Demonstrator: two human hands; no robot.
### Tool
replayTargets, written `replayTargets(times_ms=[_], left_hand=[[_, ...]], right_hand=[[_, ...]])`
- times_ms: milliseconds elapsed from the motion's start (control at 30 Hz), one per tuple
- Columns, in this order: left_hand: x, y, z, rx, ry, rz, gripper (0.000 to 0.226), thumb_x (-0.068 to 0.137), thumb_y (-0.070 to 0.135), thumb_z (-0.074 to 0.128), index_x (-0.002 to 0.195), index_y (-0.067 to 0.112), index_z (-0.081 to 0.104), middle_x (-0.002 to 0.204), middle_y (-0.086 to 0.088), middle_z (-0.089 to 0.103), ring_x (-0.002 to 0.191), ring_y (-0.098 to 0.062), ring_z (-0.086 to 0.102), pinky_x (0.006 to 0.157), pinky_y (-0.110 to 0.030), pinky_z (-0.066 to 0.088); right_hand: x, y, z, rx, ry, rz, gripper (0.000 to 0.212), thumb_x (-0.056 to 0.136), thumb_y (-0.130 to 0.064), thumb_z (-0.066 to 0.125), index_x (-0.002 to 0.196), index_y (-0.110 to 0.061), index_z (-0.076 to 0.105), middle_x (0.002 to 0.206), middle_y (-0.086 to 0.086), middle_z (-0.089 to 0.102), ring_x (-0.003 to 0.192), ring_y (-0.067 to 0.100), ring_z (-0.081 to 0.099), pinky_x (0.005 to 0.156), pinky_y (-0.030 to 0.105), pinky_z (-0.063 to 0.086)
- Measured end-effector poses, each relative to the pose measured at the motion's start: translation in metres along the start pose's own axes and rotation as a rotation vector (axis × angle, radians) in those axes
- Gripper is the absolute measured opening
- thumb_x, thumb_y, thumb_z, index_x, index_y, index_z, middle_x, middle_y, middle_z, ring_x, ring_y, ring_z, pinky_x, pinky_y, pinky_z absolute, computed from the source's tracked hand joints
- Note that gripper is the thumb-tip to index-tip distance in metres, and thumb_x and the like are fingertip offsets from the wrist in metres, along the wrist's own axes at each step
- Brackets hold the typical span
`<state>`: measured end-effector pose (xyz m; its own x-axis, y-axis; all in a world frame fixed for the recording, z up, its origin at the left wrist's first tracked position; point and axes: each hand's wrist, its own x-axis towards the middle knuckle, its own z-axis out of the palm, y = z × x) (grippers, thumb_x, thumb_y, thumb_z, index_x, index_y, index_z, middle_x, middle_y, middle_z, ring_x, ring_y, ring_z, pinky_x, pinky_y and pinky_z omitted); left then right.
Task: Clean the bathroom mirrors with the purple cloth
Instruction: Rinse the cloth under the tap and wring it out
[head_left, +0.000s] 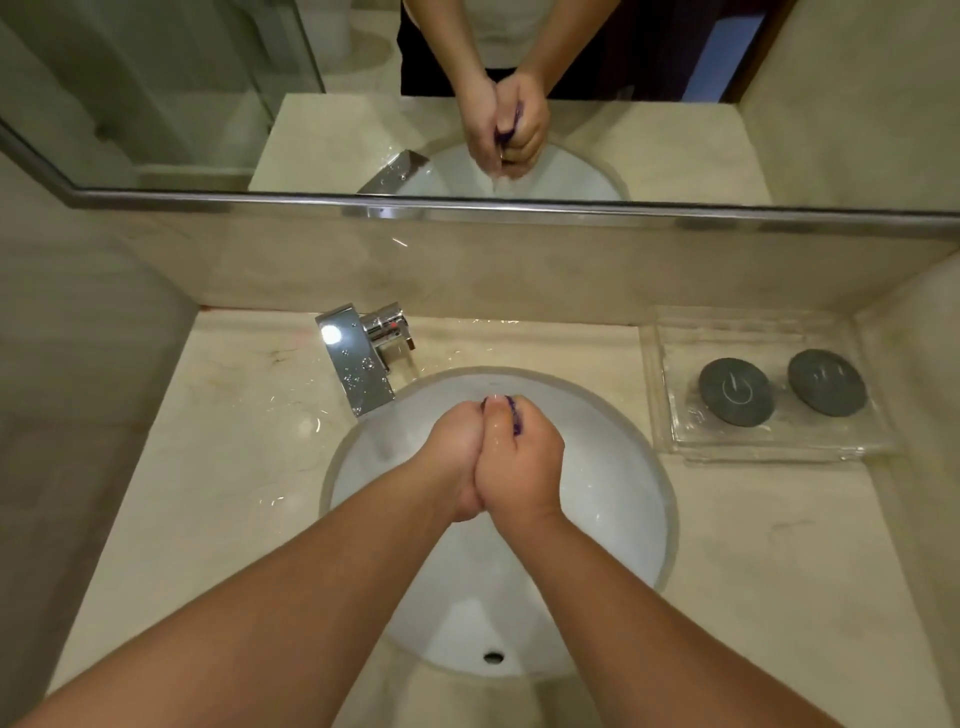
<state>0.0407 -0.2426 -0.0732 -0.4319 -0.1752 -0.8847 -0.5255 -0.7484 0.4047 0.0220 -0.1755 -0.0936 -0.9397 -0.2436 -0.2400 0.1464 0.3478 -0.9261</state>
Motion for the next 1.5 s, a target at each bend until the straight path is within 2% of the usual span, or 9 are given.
replayTargets(times_ms=[333, 400, 567, 733, 933, 1033, 1100, 1333, 1500], left_hand=[[-0.015, -0.004, 0.009, 0.302, 0.077, 0.154, 0.045, 0.094, 0.057, 0.051, 0.099, 0.016, 0.069, 0.081, -0.007, 0.075, 0.07, -0.029, 0.071, 0.064, -0.036, 0.058], [-0.021, 0.005, 0.002, 0.482, 0.099, 0.234, 0.034, 0.09, 0.046, 0.062, 0.096, 0.014, 0.071, 0.083, -0.005, 0.076, 0.074, -0.024, 0.073, 0.074, -0.037, 0.059], [-0.037, 0.025, -0.005, 0.685, 0.272, 0.63, 0.01, 0.088, 0.01, 0.07, 0.085, 0.019, 0.074, 0.079, 0.001, 0.072, 0.059, 0.0, 0.065, 0.059, -0.016, 0.052], [-0.059, 0.032, 0.025, 0.836, 0.179, 0.894, 0.007, 0.088, 0.024, 0.073, 0.092, 0.029, 0.075, 0.09, 0.016, 0.073, 0.082, 0.006, 0.065, 0.071, -0.004, 0.046], [-0.083, 0.034, 0.056, 1.14, -0.026, 0.946, 0.008, 0.088, 0.028, 0.074, 0.093, 0.034, 0.074, 0.091, 0.02, 0.072, 0.085, 0.008, 0.064, 0.078, -0.009, 0.048], [-0.097, 0.041, 0.059, 1.211, -0.036, 1.009, 0.011, 0.088, 0.033, 0.073, 0.097, 0.038, 0.074, 0.092, 0.027, 0.07, 0.088, 0.01, 0.062, 0.079, -0.008, 0.047], [-0.106, 0.051, 0.056, 1.219, 0.017, 1.05, 0.01, 0.087, 0.038, 0.071, 0.096, 0.043, 0.071, 0.091, 0.029, 0.069, 0.088, 0.011, 0.061, 0.078, -0.012, 0.049], [-0.125, 0.084, 0.027, 1.243, 0.244, 1.186, 0.004, 0.089, 0.041, 0.068, 0.092, 0.043, 0.067, 0.091, 0.021, 0.065, 0.085, 0.004, 0.06, 0.074, -0.021, 0.049], [-0.131, 0.085, 0.01, 1.189, 0.27, 1.317, 0.006, 0.091, 0.045, 0.064, 0.088, 0.047, 0.058, 0.093, 0.023, 0.06, 0.091, 0.009, 0.054, 0.073, -0.012, 0.036]], right_hand=[[0.016, -0.005, -0.03, 0.297, -0.257, 0.438, 0.022, 0.095, -0.039, 0.053, 0.09, -0.029, 0.072, 0.092, 0.001, 0.074, 0.09, 0.026, 0.071, 0.078, 0.042, 0.06], [0.025, 0.005, -0.044, 0.302, -0.267, 0.467, 0.025, 0.1, -0.043, 0.052, 0.106, -0.025, 0.069, 0.102, 0.005, 0.075, 0.093, 0.027, 0.072, 0.081, 0.043, 0.061], [0.037, 0.036, -0.084, 0.172, -0.233, 0.517, 0.028, 0.099, -0.045, 0.054, 0.103, -0.019, 0.064, 0.1, 0.015, 0.075, 0.085, 0.035, 0.072, 0.068, 0.037, 0.053], [0.033, 0.047, -0.098, -0.012, -0.27, 0.453, 0.018, 0.086, -0.024, 0.07, 0.094, -0.019, 0.055, 0.094, 0.007, 0.067, 0.075, 0.022, 0.064, 0.063, 0.033, 0.048], [0.03, 0.0, -0.091, 0.032, -0.595, 0.233, 0.068, 0.058, -0.007, 0.067, 0.108, -0.052, 0.055, 0.106, -0.022, 0.069, 0.098, 0.008, 0.066, 0.071, 0.024, 0.055], [0.031, -0.022, -0.088, 0.086, -0.606, 0.14, 0.056, 0.055, -0.013, 0.072, 0.088, -0.057, 0.062, 0.098, -0.007, 0.074, 0.09, 0.016, 0.072, 0.074, 0.023, 0.061], [0.03, -0.025, -0.093, 0.168, -0.581, 0.07, 0.068, 0.058, -0.014, 0.083, 0.106, -0.054, 0.056, 0.103, -0.01, 0.074, 0.093, 0.005, 0.071, 0.067, 0.022, 0.059], [0.025, -0.038, -0.118, 0.4, -0.45, 0.001, 0.062, 0.056, -0.022, 0.09, 0.108, -0.017, 0.057, 0.103, 0.01, 0.075, 0.093, 0.025, 0.074, 0.069, 0.024, 0.056], [0.017, -0.064, -0.124, 0.435, -0.357, 0.002, 0.07, 0.057, -0.034, 0.09, 0.11, -0.03, 0.044, 0.1, 0.009, 0.074, 0.081, 0.02, 0.074, 0.056, 0.028, 0.056]])
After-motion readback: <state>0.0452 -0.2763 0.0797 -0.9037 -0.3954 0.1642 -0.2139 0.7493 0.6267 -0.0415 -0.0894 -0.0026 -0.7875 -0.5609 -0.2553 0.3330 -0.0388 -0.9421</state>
